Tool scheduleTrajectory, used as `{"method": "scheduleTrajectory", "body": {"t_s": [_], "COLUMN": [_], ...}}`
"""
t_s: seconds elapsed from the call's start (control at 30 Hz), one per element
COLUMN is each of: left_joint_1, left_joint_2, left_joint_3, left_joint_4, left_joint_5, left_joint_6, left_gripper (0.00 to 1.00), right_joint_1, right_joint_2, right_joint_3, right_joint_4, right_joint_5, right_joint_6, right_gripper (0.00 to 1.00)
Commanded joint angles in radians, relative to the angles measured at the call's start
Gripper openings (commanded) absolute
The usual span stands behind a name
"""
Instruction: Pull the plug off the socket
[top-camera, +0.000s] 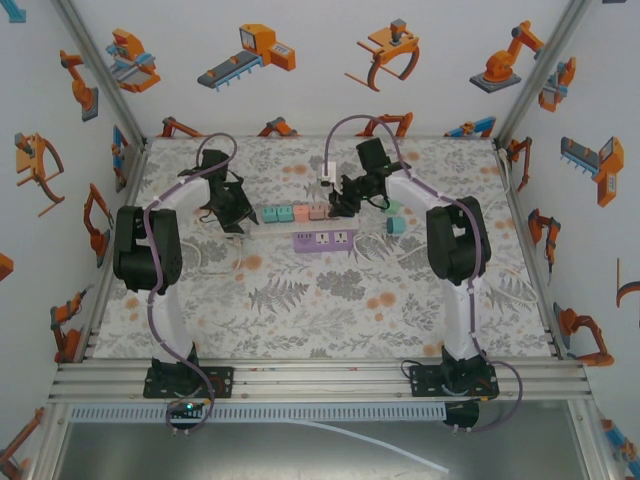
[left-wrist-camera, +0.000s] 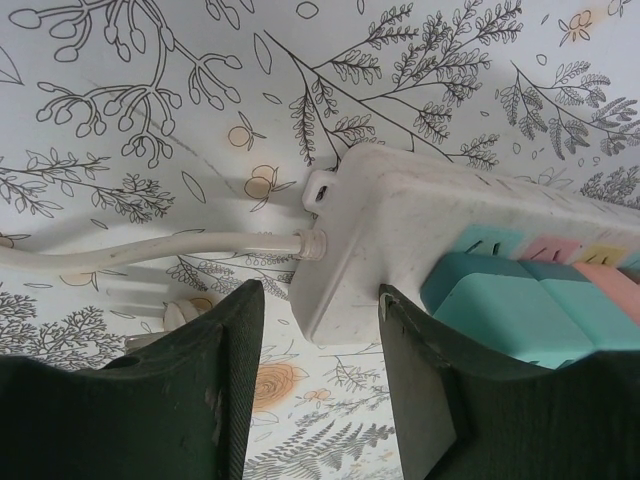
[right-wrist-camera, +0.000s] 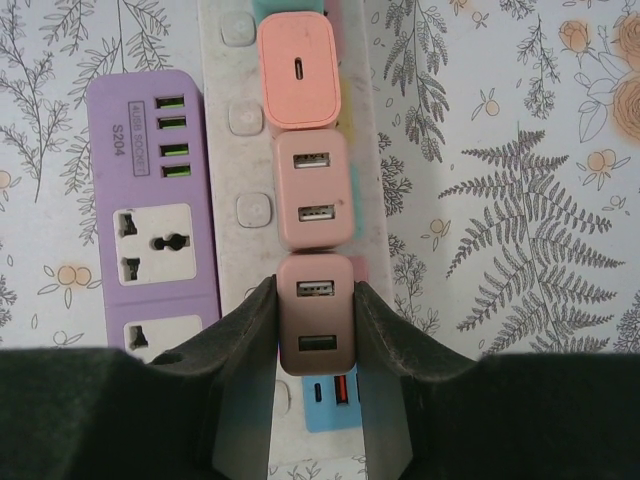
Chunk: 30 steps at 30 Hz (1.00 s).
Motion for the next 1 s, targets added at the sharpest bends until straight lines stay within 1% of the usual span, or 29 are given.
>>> {"method": "scheduleTrajectory", "body": {"t_s": [0.0,0.1,0.23,0.33,0.43,0.5,0.67,0.77,0.83,0.9,0.97], "left_joint_1": [-0.012,-0.011,-0.013,-0.012,-0.012,-0.012,-0.009,-0.010,-0.010,-0.012,-0.016], "left_joint_2": [0.035,0.035,0.034,0.034,0.037,0.038,0.030,0.030,0.032,0.038,0.047], "left_joint_3": [-0.052,-0.054,-0.055,-0.056,-0.058,-0.059,-0.062,-0.058,-0.055,-0.052,-0.047], "left_joint_4": [-0.083,-0.085,-0.084,-0.084,-0.084,-0.083,-0.084,-0.087,-0.091,-0.090,-0.094], "left_joint_5": [-0.075,-0.072,-0.071,-0.077,-0.083,-0.080,-0.074,-0.075,-0.076,-0.081,-0.088], "left_joint_6": [0.007,0.005,0.002,0.000,0.001,0.000,0.004,0.014,0.019,0.025,0.028], "left_gripper": [0.48,0.48,0.48,0.48,0.48,0.48,0.48,0.48,0.48,0.48,0.48], "right_joint_1": [0.009,0.010,0.013,0.010,0.004,0.003,-0.008,-0.006,0.010,0.033,0.041], "right_joint_2": [-0.007,-0.016,-0.036,-0.040,-0.030,-0.026,-0.027,-0.039,-0.046,-0.048,-0.050], "right_joint_3": [0.018,0.007,-0.016,-0.012,0.006,0.003,-0.002,-0.019,-0.013,0.003,0.013], "right_joint_4": [0.084,0.086,0.104,0.104,0.128,0.150,0.150,0.144,0.071,-0.015,-0.031], "right_joint_5": [-0.105,-0.062,-0.017,-0.053,-0.106,-0.103,-0.079,-0.059,-0.016,0.073,0.096], "right_joint_6": [0.058,0.029,0.003,0.021,0.105,0.140,0.159,0.099,-0.025,-0.162,-0.188], "right_gripper": [0.13,0.09,0.08,0.09,0.08,0.08,0.08,0.08,0.08,0.07,0.07]}}
